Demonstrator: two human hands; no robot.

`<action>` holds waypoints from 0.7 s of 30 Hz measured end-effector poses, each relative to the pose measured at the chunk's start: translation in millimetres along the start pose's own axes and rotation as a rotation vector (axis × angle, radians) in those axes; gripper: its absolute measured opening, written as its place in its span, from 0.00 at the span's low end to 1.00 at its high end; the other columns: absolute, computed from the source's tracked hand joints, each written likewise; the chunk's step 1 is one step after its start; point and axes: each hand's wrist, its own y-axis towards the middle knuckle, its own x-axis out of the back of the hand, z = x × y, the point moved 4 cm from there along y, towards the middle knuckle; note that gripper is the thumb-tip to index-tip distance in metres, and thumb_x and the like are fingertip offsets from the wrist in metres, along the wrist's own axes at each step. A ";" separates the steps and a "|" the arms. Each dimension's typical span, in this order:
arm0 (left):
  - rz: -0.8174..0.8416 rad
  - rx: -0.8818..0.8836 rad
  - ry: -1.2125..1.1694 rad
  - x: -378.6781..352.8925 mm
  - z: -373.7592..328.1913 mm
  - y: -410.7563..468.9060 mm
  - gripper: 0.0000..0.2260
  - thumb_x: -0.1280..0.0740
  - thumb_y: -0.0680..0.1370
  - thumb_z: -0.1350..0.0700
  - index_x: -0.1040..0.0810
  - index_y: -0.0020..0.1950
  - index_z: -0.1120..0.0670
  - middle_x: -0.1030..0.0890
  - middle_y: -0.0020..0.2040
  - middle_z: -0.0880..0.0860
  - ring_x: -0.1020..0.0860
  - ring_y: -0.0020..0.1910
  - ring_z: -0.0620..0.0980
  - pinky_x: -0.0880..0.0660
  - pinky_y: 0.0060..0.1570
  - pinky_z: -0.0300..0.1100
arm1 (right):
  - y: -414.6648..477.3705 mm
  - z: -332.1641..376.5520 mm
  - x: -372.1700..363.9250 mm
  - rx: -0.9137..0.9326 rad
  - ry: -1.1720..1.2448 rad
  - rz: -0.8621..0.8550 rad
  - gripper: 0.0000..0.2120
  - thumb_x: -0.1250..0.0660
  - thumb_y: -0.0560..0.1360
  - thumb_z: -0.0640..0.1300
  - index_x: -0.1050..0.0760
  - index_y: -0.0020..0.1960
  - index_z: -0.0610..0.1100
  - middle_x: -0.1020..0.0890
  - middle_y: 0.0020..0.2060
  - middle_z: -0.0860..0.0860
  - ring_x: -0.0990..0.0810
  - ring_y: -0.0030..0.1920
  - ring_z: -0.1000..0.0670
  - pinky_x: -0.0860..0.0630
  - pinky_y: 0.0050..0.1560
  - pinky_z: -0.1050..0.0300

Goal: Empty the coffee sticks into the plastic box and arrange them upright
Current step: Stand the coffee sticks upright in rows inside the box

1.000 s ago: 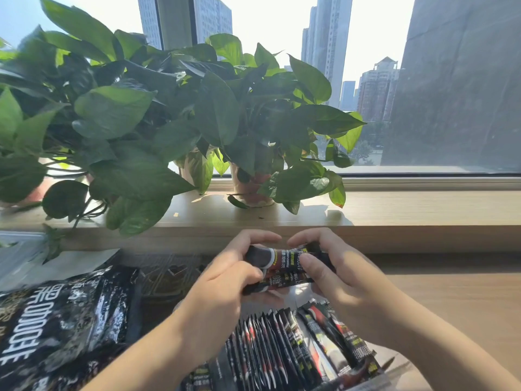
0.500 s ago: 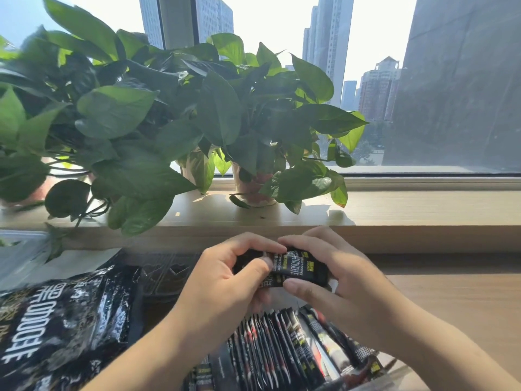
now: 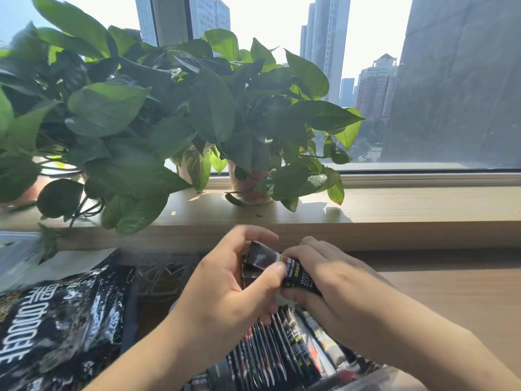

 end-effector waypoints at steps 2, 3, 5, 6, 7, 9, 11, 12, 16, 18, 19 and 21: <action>-0.026 0.015 -0.101 -0.3 -1.3 0.3 0.12 0.28 0.72 0.56 0.21 0.53 0.46 0.18 0.42 0.54 0.20 0.27 0.52 0.22 0.28 0.44 | -1.7 0.9 1.4 -0.024 0.033 0.022 0.22 0.49 0.77 0.63 0.34 0.67 0.55 0.34 0.52 0.63 0.33 0.58 0.59 0.37 0.54 0.64; -0.029 0.008 -0.129 -0.2 -2.5 0.9 0.13 0.28 0.72 0.57 0.21 0.54 0.46 0.18 0.45 0.54 0.20 0.28 0.53 0.22 0.29 0.44 | -2.5 1.5 2.7 -0.030 0.047 0.025 0.21 0.47 0.78 0.61 0.34 0.67 0.55 0.33 0.52 0.63 0.33 0.58 0.59 0.37 0.54 0.64; 0.001 -0.030 -0.118 0.5 -4.7 2.0 0.14 0.28 0.73 0.59 0.20 0.57 0.46 0.18 0.51 0.52 0.19 0.32 0.51 0.20 0.33 0.42 | -4.3 0.9 4.3 -0.042 0.070 0.041 0.19 0.43 0.80 0.57 0.36 0.70 0.56 0.30 0.55 0.61 0.32 0.61 0.58 0.34 0.58 0.62; 0.033 -0.055 -0.088 0.9 -5.0 2.6 0.15 0.28 0.74 0.59 0.20 0.59 0.46 0.17 0.53 0.51 0.18 0.36 0.49 0.20 0.38 0.40 | -5.3 -0.7 4.5 -0.045 0.070 0.057 0.20 0.42 0.81 0.56 0.37 0.72 0.56 0.30 0.57 0.61 0.32 0.62 0.57 0.33 0.60 0.60; 0.074 -0.084 -0.040 1.4 -4.8 3.1 0.15 0.28 0.75 0.59 0.19 0.60 0.46 0.17 0.55 0.50 0.17 0.42 0.46 0.20 0.44 0.38 | -5.7 -2.8 4.8 -0.044 0.061 0.069 0.21 0.41 0.82 0.56 0.39 0.73 0.57 0.31 0.57 0.61 0.32 0.62 0.57 0.32 0.61 0.59; 0.142 -0.155 0.096 3.2 -3.6 4.1 0.13 0.29 0.76 0.59 0.16 0.59 0.50 0.18 0.58 0.51 0.18 0.57 0.49 0.22 0.53 0.37 | -5.3 -6.2 5.0 -0.045 0.062 0.084 0.20 0.40 0.82 0.56 0.38 0.72 0.58 0.32 0.52 0.61 0.31 0.55 0.58 0.31 0.57 0.58; 0.178 -0.226 0.229 7.2 -1.8 5.4 0.14 0.27 0.75 0.57 0.16 0.60 0.52 0.18 0.59 0.50 0.19 0.59 0.52 0.22 0.55 0.41 | -4.1 -8.1 4.2 -0.055 0.091 0.103 0.17 0.40 0.81 0.58 0.36 0.69 0.60 0.33 0.49 0.61 0.32 0.50 0.60 0.32 0.52 0.60; 0.193 -0.266 0.298 9.2 -0.9 6.1 0.16 0.24 0.74 0.55 0.17 0.61 0.52 0.18 0.59 0.49 0.18 0.58 0.51 0.21 0.55 0.43 | -4.0 -8.6 3.2 -0.054 0.105 0.110 0.18 0.40 0.81 0.58 0.36 0.70 0.61 0.32 0.49 0.61 0.31 0.50 0.60 0.32 0.51 0.60; 0.174 -0.382 0.396 12.4 -1.7 7.4 0.18 0.21 0.70 0.53 0.15 0.59 0.52 0.17 0.56 0.47 0.16 0.53 0.50 0.19 0.50 0.46 | -4.2 -9.7 -0.3 -0.038 0.146 0.127 0.22 0.39 0.81 0.58 0.38 0.73 0.62 0.31 0.51 0.61 0.30 0.53 0.60 0.31 0.55 0.61; 0.128 -0.356 0.335 14.0 0.3 7.5 0.15 0.21 0.70 0.55 0.14 0.56 0.53 0.16 0.54 0.48 0.15 0.51 0.50 0.18 0.48 0.47 | -3.8 -9.8 -0.8 -0.036 0.161 0.133 0.23 0.39 0.81 0.59 0.39 0.74 0.62 0.32 0.52 0.61 0.30 0.53 0.61 0.32 0.53 0.63; 0.114 -0.320 0.291 14.5 1.8 7.3 0.14 0.21 0.69 0.56 0.13 0.54 0.53 0.15 0.54 0.48 0.15 0.50 0.50 0.17 0.48 0.48 | -3.4 -9.6 -0.4 -0.039 0.168 0.133 0.25 0.38 0.80 0.60 0.40 0.75 0.62 0.32 0.52 0.62 0.30 0.53 0.61 0.33 0.52 0.64; 0.095 -0.247 0.205 15.0 4.0 6.3 0.13 0.21 0.68 0.59 0.12 0.52 0.53 0.14 0.53 0.50 0.15 0.50 0.51 0.17 0.47 0.47 | -3.0 -9.8 -0.3 -0.051 0.188 0.143 0.30 0.36 0.78 0.62 0.42 0.76 0.62 0.33 0.52 0.63 0.30 0.53 0.62 0.33 0.51 0.66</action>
